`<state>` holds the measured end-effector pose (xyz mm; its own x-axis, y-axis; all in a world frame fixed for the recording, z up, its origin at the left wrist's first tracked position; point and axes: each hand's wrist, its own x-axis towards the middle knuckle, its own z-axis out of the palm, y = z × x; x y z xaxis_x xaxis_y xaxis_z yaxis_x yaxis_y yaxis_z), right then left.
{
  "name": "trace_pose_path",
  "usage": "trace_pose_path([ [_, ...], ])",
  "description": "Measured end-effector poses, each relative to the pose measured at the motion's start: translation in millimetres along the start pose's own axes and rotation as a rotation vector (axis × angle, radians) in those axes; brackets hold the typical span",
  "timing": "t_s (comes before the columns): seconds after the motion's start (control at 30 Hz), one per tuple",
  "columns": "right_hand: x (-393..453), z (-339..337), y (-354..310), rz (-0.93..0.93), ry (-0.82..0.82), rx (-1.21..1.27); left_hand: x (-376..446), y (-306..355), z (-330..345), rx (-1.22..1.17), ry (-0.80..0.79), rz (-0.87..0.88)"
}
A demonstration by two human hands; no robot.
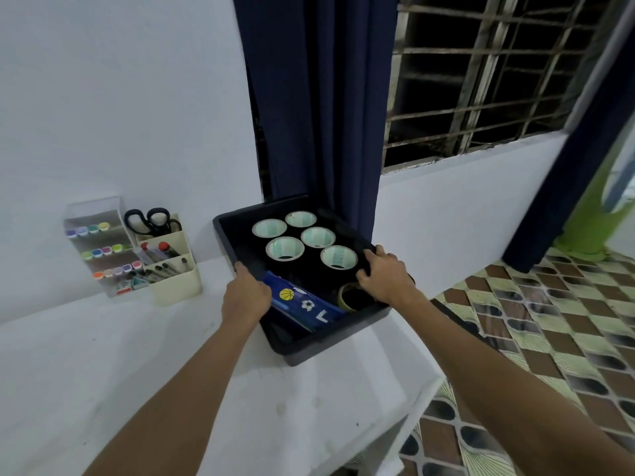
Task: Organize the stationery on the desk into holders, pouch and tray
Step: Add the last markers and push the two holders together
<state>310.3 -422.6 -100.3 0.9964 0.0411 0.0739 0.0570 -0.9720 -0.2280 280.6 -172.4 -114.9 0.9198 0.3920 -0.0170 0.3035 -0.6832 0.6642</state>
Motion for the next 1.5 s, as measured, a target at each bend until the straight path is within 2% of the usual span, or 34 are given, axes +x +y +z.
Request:
trace_pose_path([
  [0.53,-20,21,-46,-0.059,0.047,0.009,-4,-44,-42,0.052,0.009,-0.029],
  [1.3,-25,22,-53,-0.071,0.025,0.047,-3,-45,-53,0.104,-0.008,-0.001],
  [1.4,-27,21,-54,-0.123,0.056,0.031,-9,-42,-53,0.044,0.008,-0.010],
  [1.5,-28,23,-65,-0.260,0.077,0.045,-19,-44,-49,-0.034,0.041,-0.035],
])
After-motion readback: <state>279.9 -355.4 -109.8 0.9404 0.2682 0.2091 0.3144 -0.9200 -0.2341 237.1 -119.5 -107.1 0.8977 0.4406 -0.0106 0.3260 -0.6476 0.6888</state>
